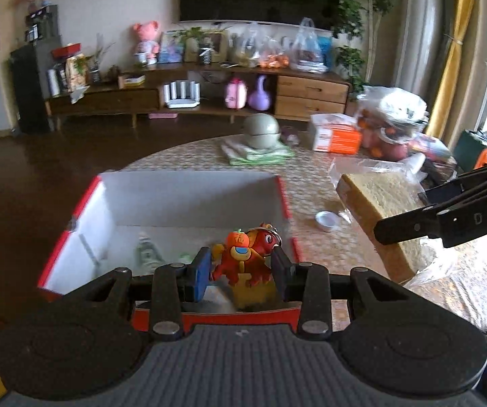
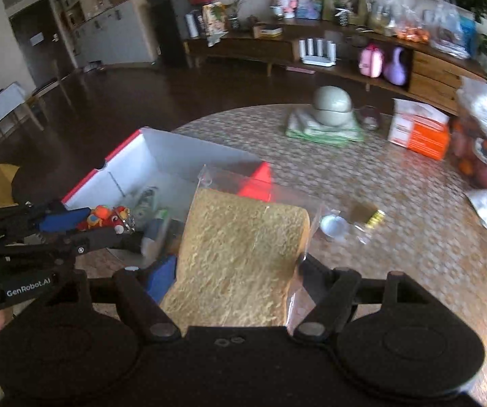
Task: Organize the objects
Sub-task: 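Lift the bread bag and red toy and carry them toward the red box, then lower the bread bag and red toy into the red box and open both tools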
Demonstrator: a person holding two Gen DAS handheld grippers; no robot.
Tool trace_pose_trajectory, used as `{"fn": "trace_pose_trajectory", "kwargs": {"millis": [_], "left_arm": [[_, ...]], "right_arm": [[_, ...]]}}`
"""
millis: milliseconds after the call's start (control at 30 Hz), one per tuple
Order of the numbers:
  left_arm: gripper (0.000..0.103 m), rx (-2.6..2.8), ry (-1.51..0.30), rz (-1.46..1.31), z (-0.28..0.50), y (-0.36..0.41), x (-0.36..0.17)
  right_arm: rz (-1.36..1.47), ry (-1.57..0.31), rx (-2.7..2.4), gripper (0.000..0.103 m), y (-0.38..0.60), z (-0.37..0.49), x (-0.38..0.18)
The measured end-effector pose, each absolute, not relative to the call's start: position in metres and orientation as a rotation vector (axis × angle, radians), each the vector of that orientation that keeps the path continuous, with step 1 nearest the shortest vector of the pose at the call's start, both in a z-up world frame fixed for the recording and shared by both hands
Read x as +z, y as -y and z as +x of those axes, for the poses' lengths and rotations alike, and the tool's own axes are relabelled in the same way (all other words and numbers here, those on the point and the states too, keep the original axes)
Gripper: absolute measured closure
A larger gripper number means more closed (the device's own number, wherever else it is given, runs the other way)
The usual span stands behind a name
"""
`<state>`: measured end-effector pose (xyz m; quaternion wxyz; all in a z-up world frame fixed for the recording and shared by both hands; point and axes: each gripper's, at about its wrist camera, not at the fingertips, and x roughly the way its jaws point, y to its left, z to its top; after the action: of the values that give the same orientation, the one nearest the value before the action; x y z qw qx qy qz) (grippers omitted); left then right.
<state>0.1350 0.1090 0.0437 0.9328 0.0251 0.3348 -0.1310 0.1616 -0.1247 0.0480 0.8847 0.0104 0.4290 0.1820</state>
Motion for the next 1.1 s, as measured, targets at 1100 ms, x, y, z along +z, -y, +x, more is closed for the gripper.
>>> {"fn": "trace_pose_trajectory", "kwargs": {"millis": [1100], "left_arm": [[0.066,-0.042,-0.902,0.160,0.242,-0.187,-0.037]], "right_arm": [[-0.116,-1.033,0.454,0.027,-0.001,0.268,-0.034]]}}
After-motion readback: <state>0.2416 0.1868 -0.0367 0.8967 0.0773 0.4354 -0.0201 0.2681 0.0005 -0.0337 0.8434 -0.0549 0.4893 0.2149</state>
